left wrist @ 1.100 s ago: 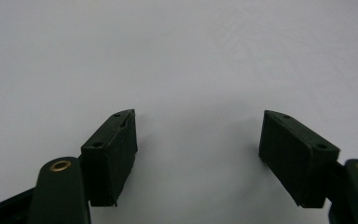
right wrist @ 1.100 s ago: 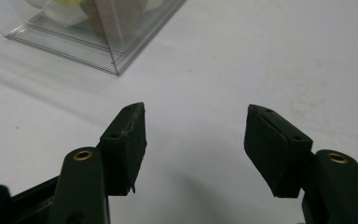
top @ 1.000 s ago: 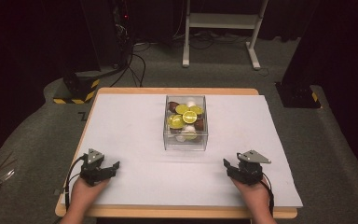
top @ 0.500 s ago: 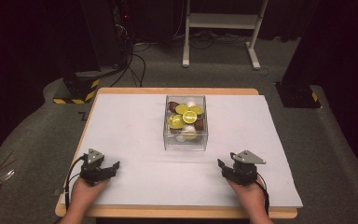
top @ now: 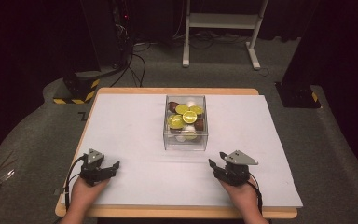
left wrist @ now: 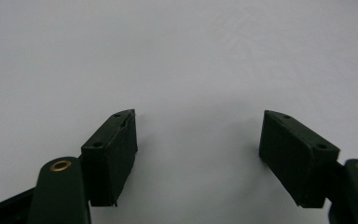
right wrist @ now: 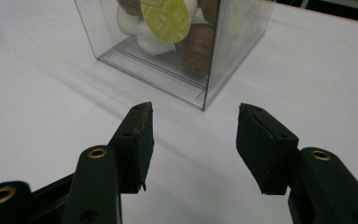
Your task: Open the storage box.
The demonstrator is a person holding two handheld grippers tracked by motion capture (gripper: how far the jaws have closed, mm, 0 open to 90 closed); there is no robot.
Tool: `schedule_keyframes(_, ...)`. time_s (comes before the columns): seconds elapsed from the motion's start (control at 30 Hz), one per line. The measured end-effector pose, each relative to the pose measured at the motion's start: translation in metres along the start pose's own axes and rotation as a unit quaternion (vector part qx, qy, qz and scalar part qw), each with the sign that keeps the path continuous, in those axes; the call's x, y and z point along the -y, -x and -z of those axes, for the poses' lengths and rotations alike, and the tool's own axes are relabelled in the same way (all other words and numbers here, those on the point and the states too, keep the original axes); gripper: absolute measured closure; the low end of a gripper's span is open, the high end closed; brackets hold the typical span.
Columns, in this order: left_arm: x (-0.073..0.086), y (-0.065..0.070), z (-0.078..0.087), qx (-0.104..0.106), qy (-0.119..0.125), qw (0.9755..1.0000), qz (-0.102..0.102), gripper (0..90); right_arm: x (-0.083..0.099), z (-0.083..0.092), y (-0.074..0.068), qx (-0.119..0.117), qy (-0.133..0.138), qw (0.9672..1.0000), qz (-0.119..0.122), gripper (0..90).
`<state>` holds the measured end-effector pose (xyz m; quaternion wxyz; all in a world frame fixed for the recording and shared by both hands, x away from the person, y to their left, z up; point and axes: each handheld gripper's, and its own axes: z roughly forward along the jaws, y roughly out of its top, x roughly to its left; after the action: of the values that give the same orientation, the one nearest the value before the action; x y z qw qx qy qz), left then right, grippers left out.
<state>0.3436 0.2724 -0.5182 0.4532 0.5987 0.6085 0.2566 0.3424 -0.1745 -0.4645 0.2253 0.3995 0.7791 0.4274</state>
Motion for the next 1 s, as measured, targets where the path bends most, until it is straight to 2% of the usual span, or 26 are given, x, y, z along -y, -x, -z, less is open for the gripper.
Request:
schedule_keyframes(0.2, 0.000, 0.000, 0.000, -0.001, 0.000, 1.0000, 0.001, 27.9, -0.006, -0.006, -0.003, -0.023, -0.004, 0.9997, -0.001, 47.7)
schedule_keyframes(0.3, 0.000, 0.000, 0.000, -0.001, -0.004, 1.0000, -0.004, 27.9, -0.008, -0.006, -0.006, -0.029, 0.003, 0.9996, -0.001, 49.0)
schedule_keyframes(0.4, 0.000, 0.001, 0.000, -0.001, 0.002, 1.0000, 0.003, 27.9, -0.011, -0.009, -0.009, -0.034, 0.006, 0.9994, 0.001, 49.2)
schedule_keyframes(0.53, 0.000, 0.000, 0.000, 0.000, -0.004, 1.0000, -0.004, 27.9, -0.016, -0.015, -0.013, -0.040, 0.015, 0.9990, 0.012, 49.5)
schedule_keyframes(0.6, 0.000, 0.000, 0.000, -0.001, 0.000, 1.0000, 0.001, 27.9, -0.019, -0.018, -0.014, -0.048, 0.016, 0.9987, 0.009, 53.3)
schedule_keyframes(0.7, 0.000, -0.001, 0.000, 0.000, -0.005, 1.0000, -0.006, 27.9, -0.023, -0.023, -0.015, -0.059, 0.023, 0.9980, 0.006, 55.0)
schedule_keyframes(0.73, 0.000, 0.000, 0.000, 0.000, -0.001, 1.0000, 0.000, 27.9, -0.024, -0.028, -0.017, -0.061, 0.020, 0.9979, 0.008, 55.8)
schedule_keyframes(0.83, 0.000, 0.000, 0.000, 0.000, 0.001, 1.0000, 0.002, 27.9, -0.025, -0.035, -0.019, -0.057, 0.016, 0.9982, 0.011, 55.8)
schedule_keyframes(0.87, 0.000, 0.000, 0.000, 0.000, -0.001, 1.0000, -0.001, 27.9, -0.026, -0.040, -0.018, -0.058, 0.011, 0.9983, 0.003, 56.2)
schedule_keyframes(1.0, 0.000, 0.000, 0.000, 0.001, -0.003, 1.0000, -0.002, 27.9, -0.027, -0.047, -0.015, -0.053, 0.008, 0.9986, 0.001, 57.1)
